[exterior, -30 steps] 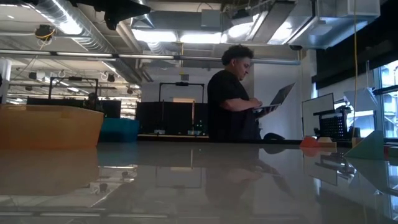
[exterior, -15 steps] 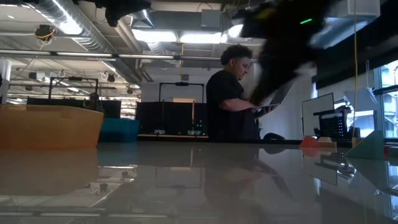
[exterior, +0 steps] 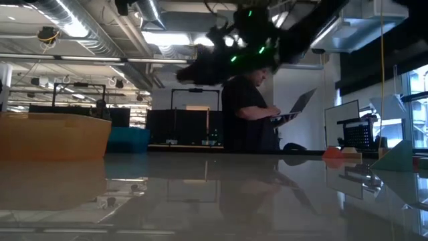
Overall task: Sort blocks by size
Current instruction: Put the light brown cube block into the blue bin
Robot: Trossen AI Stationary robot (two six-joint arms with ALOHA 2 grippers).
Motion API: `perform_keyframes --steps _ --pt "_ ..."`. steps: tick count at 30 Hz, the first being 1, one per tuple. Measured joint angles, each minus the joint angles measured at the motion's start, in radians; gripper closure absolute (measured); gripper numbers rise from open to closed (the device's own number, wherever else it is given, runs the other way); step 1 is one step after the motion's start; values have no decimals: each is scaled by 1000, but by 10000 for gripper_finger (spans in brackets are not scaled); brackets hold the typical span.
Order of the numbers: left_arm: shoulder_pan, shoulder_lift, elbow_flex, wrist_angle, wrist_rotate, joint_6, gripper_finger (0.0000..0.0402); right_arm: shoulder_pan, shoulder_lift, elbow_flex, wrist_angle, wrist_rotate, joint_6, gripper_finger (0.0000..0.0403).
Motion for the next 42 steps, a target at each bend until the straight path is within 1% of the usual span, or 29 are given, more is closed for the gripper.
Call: perform_keyframes --steps 2,4,8,13,14,16,22,26,29,31,33,36,38,42 --pt "0 1 0 1 0 0 196 -26 77 40 108 -39 24 257" --pt "0 1 0 9 0 -8 196 -40 148 119 128 -67 52 257" --pt "0 1 0 12 0 -9 196 -55 281 338 28 -93 41 262" --pt "3 1 0 19 0 -10 196 -76 411 611 -149 -74 40 261" --pt "3 1 0 20 0 -6 196 -82 440 665 -162 -66 41 261" --pt "6 3 0 19 0 4 196 -96 487 739 -208 -65 41 260" --pt "14 8 0 20 -2 4 196 -123 630 928 -196 -56 48 260" --pt "14 8 0 20 -2 7 196 -129 743 1070 -146 -61 49 259" --pt "14 8 0 12 -2 7 196 -129 820 1188 -161 -69 44 259" --pt "14 9 0 12 -2 7 196 -129 844 1227 -160 -32 44 257" --pt "14 9 0 12 -2 3 196 -129 847 1220 -118 12 41 252" --pt "14 9 0 9 -1 -1 196 -129 850 1219 -132 52 43 241" --pt "14 9 0 4 -1 3 196 -129 850 1219 -132 54 46 232" --pt "14 9 0 4 -1 4 196 -129 850 1219 -154 5 105 208"
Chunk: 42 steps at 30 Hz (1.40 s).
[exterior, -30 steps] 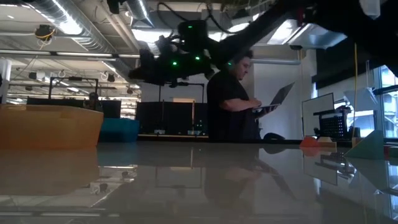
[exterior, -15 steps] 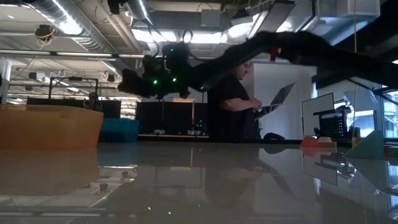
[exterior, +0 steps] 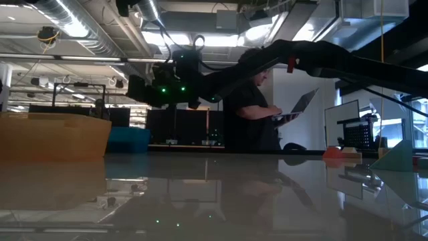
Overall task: Sort blocks by size
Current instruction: Put the light brown cube block into the blue bin
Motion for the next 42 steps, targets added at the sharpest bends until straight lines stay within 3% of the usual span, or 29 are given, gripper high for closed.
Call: perform_keyframes --steps 6,10,17,25,34,42 --pt "0 0 0 -1 -17 -19 196 -1 0 0 -39 9 -4 165" --pt "0 0 0 2 -18 -21 196 -4 -28 -2 -94 28 -20 158" --pt "-2 0 0 -1 -18 -24 196 -7 -191 0 -272 28 -67 161" --pt "-4 0 0 -17 -18 -18 196 -13 -381 -2 -531 103 -209 162" --pt "-4 0 -1 -37 -18 -1 196 10 -654 -2 -1022 175 -368 162" --pt "-4 0 -1 -46 -18 17 196 113 -849 -1 -1524 206 -298 162"
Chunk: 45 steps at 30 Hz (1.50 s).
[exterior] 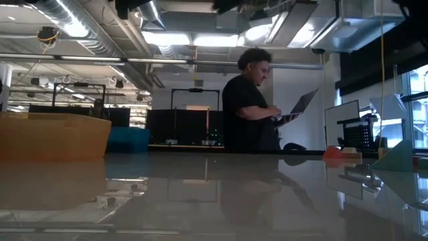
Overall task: Sort blocks by size
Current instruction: Put the light brown cube block into the blue bin
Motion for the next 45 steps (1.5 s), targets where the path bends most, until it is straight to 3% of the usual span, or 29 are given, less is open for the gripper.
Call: perform_keyframes --steps 6,10,21,32,40,45 --pt "1 0 0 -6 0 8 196 131 -56 0 -368 29 166 162" --pt "0 0 0 -6 0 20 196 230 -58 -2 -522 32 300 162" --pt "0 0 0 -5 0 39 196 514 -118 -212 -515 46 557 162" --pt "0 0 0 7 0 40 196 723 -245 -592 -516 47 993 162" --pt "0 0 0 3 0 49 196 822 -267 -821 -487 -148 1306 162" --pt "0 0 0 3 0 37 196 860 -267 -951 -365 -274 1431 162"
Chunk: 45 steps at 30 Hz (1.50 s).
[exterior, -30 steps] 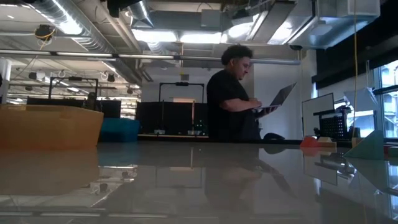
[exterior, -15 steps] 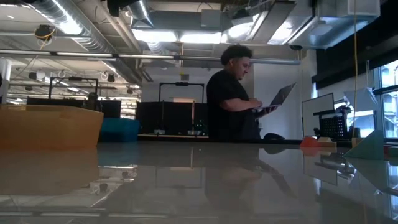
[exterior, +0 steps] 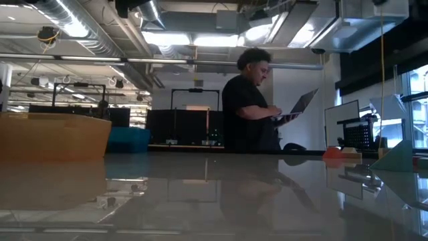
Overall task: Sort blocks by size
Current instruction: Put the light brown cube block into the blue bin
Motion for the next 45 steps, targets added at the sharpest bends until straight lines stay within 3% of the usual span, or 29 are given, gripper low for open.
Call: perform_keyframes --steps 8,14,20,38,45 --pt "0 0 0 -56 0 -49 196 86 0 -156 224 -78 283 162" --pt "0 0 0 -51 0 -49 196 153 -4 -246 312 -211 487 162" --pt "0 0 0 -51 0 -49 196 194 -32 -315 339 -226 609 162" --pt "0 0 0 -52 0 -48 196 278 -40 -460 363 -255 572 162" --pt "0 0 0 -51 0 -48 196 253 -39 -460 383 -146 527 162"
